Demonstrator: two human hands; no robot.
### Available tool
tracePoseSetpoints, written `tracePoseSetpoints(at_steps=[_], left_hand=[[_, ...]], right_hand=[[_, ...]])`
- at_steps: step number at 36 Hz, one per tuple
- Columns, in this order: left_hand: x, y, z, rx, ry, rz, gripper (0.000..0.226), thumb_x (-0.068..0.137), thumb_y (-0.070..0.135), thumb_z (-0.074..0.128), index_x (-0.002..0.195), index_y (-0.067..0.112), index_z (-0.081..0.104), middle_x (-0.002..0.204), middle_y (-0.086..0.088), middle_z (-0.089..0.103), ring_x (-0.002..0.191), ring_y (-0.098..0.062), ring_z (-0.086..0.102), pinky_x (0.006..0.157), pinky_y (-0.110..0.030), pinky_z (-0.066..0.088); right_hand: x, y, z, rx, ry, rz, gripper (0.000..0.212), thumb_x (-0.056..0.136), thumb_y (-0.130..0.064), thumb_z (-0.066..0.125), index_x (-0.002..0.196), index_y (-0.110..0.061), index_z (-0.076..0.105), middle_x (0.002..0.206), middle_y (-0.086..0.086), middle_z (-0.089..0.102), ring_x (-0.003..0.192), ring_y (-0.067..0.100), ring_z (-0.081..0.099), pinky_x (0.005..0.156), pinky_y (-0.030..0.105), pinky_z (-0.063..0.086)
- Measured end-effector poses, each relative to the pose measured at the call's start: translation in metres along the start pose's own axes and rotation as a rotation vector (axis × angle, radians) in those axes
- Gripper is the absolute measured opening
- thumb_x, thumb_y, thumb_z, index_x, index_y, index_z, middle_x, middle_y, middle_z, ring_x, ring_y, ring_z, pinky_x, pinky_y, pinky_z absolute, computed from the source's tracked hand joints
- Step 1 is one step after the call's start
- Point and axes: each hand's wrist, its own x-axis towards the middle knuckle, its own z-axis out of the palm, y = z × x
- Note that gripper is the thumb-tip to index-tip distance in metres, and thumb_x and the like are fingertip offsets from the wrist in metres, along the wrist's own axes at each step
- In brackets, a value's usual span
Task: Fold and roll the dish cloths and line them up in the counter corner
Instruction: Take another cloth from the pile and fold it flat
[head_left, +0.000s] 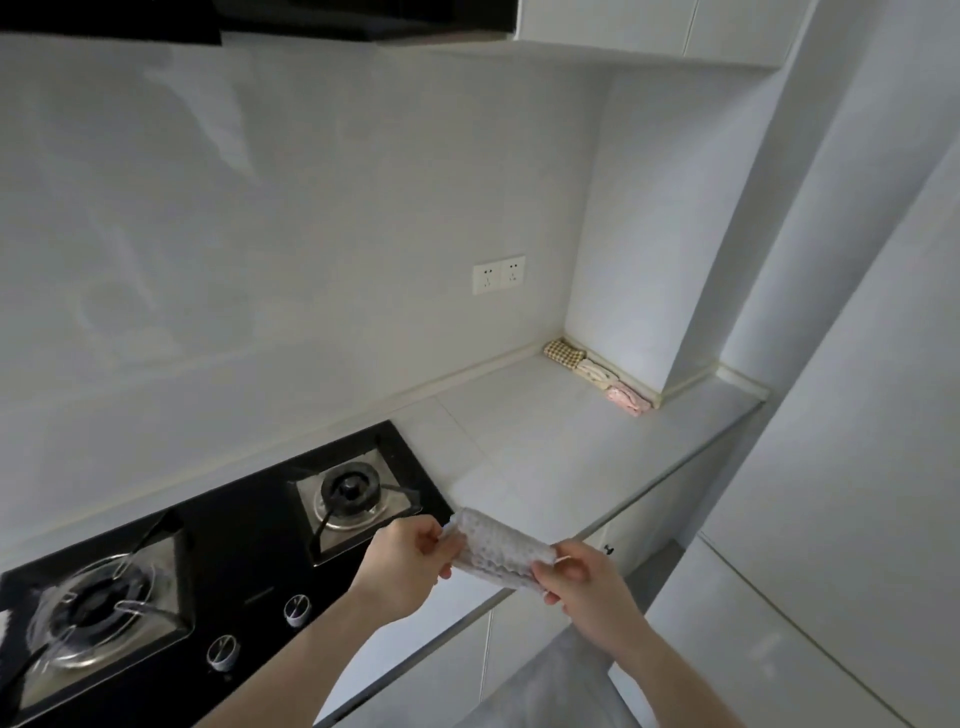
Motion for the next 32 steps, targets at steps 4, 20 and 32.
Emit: tracePoseSetpoints(at_steps=[4,20,32], left_hand=[[0.045,0.013,0.012,0.020,-0.003,-0.004,0.042,0.094,0.047,0.064,0.079,0.008,0.067,0.067,-0.001,0.071,0.059,-0.012,0.067,0.070,-0.037,0.057],[0.228,0.062,0.046,0.040,-0.163,-0.042,0.028,0.097,0.039,0.060,0.087,0.014,0.069,0.079,0.001,0.075,0.064,-0.009,0.065,0.056,-0.019,0.047],[0.327,0.080,0.069,0.093,-0.193,-0.055,0.012,0.092,0.033,0.064,0.084,0.026,0.071,0.079,0.009,0.074,0.077,-0.011,0.070,0.058,-0.020,0.049]], right_hand=[[0.043,0.011,-0.013,0.013,0.019,0.035,0.010,0.089,-0.023,0.070,0.085,-0.014,0.067,0.068,0.004,0.073,0.063,0.011,0.066,0.062,0.027,0.044],[0.210,0.064,-0.101,0.282,0.273,0.376,0.019,0.099,-0.024,0.062,0.112,-0.009,0.063,0.092,0.010,0.070,0.065,0.019,0.068,0.057,0.028,0.050],[0.346,0.114,-0.185,0.446,0.475,0.574,0.019,0.102,-0.014,0.056,0.118,-0.005,0.054,0.105,0.017,0.065,0.075,0.019,0.063,0.059,0.029,0.049]])
